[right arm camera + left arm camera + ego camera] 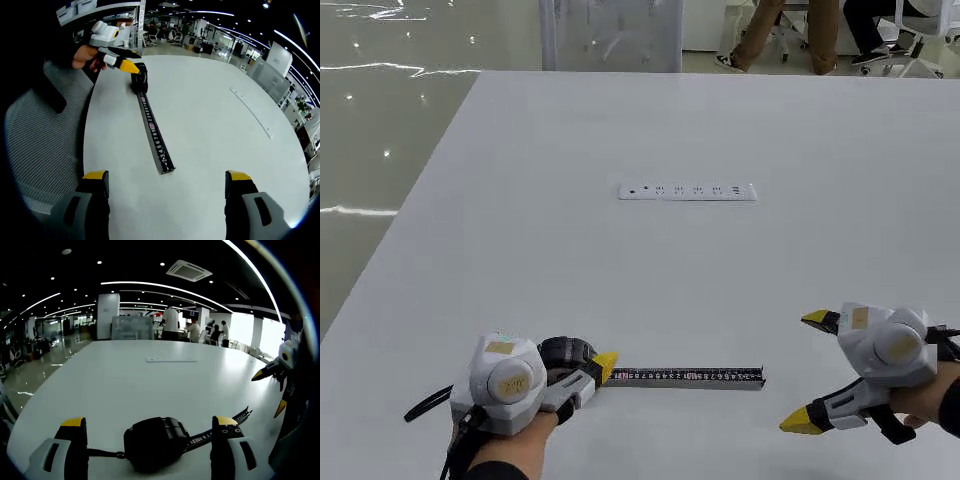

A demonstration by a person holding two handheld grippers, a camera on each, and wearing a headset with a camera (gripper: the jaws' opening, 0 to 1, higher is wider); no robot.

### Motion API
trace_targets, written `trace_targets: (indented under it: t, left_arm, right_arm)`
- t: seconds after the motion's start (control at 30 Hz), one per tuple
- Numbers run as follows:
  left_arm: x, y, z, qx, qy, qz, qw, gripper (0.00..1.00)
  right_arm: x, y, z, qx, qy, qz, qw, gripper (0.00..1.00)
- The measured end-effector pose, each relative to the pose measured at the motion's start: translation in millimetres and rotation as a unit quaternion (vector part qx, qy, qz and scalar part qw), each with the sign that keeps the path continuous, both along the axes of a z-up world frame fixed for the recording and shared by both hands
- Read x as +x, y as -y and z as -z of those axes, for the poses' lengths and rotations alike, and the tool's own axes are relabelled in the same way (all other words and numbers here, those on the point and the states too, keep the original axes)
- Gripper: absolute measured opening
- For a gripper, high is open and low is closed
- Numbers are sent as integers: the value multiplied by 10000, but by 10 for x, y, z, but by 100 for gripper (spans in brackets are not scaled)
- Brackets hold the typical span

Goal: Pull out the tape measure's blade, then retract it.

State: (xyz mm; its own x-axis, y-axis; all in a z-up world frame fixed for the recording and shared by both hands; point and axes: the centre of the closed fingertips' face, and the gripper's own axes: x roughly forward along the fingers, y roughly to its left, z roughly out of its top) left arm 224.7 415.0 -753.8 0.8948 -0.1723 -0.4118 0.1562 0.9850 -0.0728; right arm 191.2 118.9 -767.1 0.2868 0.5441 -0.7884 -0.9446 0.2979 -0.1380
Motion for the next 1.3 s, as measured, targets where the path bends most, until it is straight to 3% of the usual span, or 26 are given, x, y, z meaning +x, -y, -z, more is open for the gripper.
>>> trace_targets:
  t: [0.1, 0.17, 0.4, 0.5, 0.63, 0.77, 0.93, 1.07, 1.3]
  left_arm:
    - [22, -8, 100, -64, -94, -68, 9999, 100]
    - [13, 14, 156, 18, -151, -20, 9999, 100]
    - [-10, 150, 259, 72, -255, 249, 9993, 100]
    - [-9, 180, 249, 101, -244, 322, 9991, 100]
    - [-2, 150, 281, 30, -321, 272, 9991, 100]
    - [11, 159, 230, 9, -165, 303, 9994, 98]
    - [7, 212, 245, 5, -165, 407, 9990, 95]
    - [0, 188, 257, -16, -211, 356, 9991, 95]
    - [0, 182, 275, -49, -252, 342, 9991, 93]
  right_arm:
    - [51, -27, 49, -206, -49, -215, 9995, 92]
    - [103, -60, 57, -260, -74, -314, 9991, 91]
    - [228, -95, 157, -534, -266, -639, 9962, 85]
    - [223, -122, 224, -606, -477, -752, 9942, 81]
    - [200, -148, 307, -693, -611, -883, 9918, 73]
    - [137, -140, 424, -864, -891, -1012, 9871, 59]
    - [99, -168, 505, -964, -1056, -1123, 9833, 44]
    - [87, -186, 511, -976, -1102, -1142, 9825, 34]
    - [84, -150, 550, -1118, -1088, -1284, 9794, 26]
